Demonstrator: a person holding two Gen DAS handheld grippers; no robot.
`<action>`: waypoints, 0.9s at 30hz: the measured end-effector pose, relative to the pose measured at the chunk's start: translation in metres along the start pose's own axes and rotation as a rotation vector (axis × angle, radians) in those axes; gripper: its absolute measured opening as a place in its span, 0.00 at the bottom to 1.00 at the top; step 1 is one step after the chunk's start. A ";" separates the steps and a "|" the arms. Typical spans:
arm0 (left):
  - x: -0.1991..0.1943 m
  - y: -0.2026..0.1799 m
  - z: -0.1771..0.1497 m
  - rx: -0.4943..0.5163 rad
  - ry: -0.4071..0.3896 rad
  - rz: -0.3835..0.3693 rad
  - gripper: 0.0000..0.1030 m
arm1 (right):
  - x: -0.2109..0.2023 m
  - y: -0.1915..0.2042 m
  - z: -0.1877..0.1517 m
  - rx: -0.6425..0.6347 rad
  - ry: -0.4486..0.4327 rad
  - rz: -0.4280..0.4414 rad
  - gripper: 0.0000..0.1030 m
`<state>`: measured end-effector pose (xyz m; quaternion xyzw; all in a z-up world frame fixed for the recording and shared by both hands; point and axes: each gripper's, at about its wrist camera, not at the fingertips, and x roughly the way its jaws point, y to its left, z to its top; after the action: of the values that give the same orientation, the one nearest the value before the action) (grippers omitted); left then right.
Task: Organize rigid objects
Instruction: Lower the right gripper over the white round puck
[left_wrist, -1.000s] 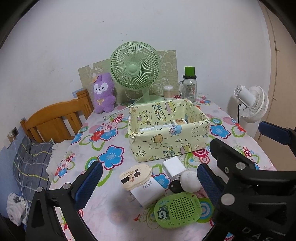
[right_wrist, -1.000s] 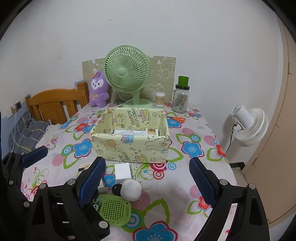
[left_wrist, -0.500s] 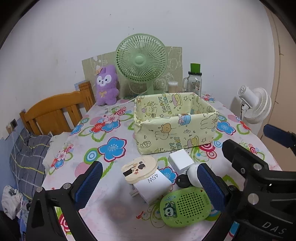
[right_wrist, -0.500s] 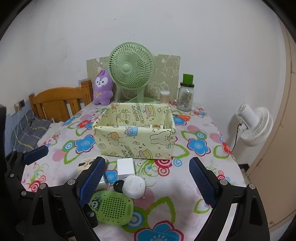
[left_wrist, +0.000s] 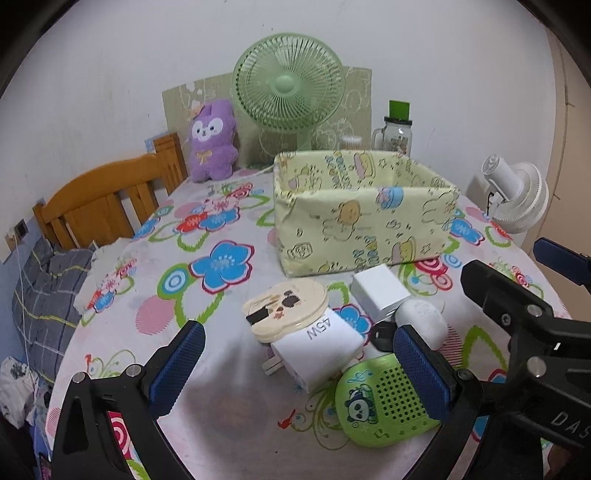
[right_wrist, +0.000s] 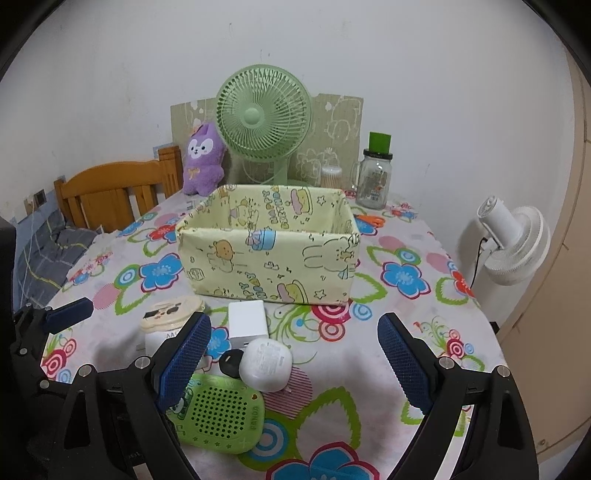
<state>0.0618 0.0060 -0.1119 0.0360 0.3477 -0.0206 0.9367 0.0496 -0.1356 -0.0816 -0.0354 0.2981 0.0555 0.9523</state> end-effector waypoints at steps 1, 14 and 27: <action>0.002 0.000 -0.001 -0.001 0.005 0.000 1.00 | 0.003 0.000 -0.001 -0.001 0.004 0.000 0.91; 0.039 0.008 -0.009 -0.026 0.078 -0.017 1.00 | 0.036 0.002 -0.012 -0.018 0.058 0.000 0.91; 0.067 0.000 -0.010 0.003 0.131 -0.018 1.00 | 0.067 0.002 -0.019 -0.014 0.118 -0.004 0.91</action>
<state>0.1062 0.0062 -0.1631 0.0355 0.4085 -0.0271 0.9117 0.0931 -0.1300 -0.1353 -0.0460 0.3532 0.0534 0.9329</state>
